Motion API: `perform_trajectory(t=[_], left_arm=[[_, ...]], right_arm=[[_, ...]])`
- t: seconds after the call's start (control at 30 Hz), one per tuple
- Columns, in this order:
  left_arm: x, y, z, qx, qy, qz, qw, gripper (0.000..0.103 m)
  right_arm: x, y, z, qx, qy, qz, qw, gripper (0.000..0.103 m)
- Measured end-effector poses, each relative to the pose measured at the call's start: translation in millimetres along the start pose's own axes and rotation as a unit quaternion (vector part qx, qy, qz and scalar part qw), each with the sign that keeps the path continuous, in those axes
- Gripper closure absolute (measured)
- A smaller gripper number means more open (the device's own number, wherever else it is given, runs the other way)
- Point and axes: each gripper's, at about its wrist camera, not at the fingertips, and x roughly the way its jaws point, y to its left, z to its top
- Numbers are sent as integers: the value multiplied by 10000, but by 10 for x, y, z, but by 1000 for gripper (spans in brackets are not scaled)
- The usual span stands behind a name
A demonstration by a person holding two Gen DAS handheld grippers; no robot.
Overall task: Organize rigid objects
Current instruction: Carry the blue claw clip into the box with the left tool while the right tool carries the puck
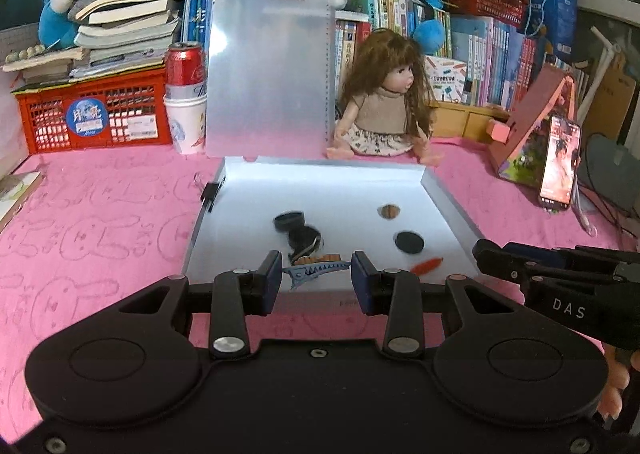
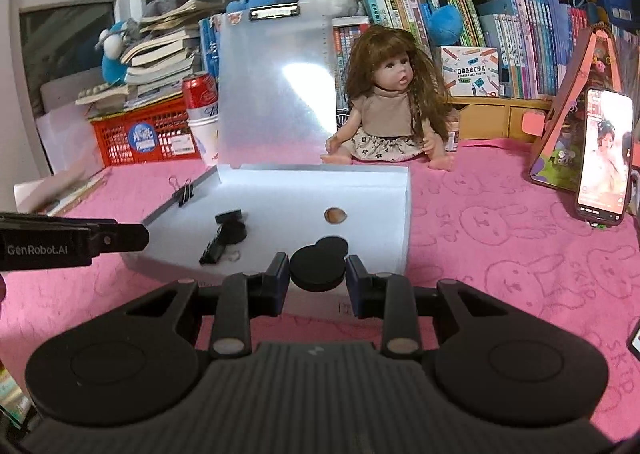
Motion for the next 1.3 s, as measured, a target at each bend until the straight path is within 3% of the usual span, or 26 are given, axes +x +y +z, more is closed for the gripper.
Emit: perform_trajectory(t=[0.3, 0.5, 1.0, 1.3], left_arm=[[214, -88, 290, -9, -106, -176, 9998, 67], [432, -65, 486, -153, 49, -217, 9996, 67], [1098, 116, 775, -356, 404, 74, 9985, 67], [1525, 193, 870, -414, 585, 328, 9969, 67]], right_arm=[[184, -65, 269, 248, 74, 40, 9997, 67], [357, -117, 450, 440, 226, 100, 9987, 67], [864, -341, 744, 1094, 630, 146, 9919, 67], [1229, -295, 845, 943, 822, 31, 9921, 67]])
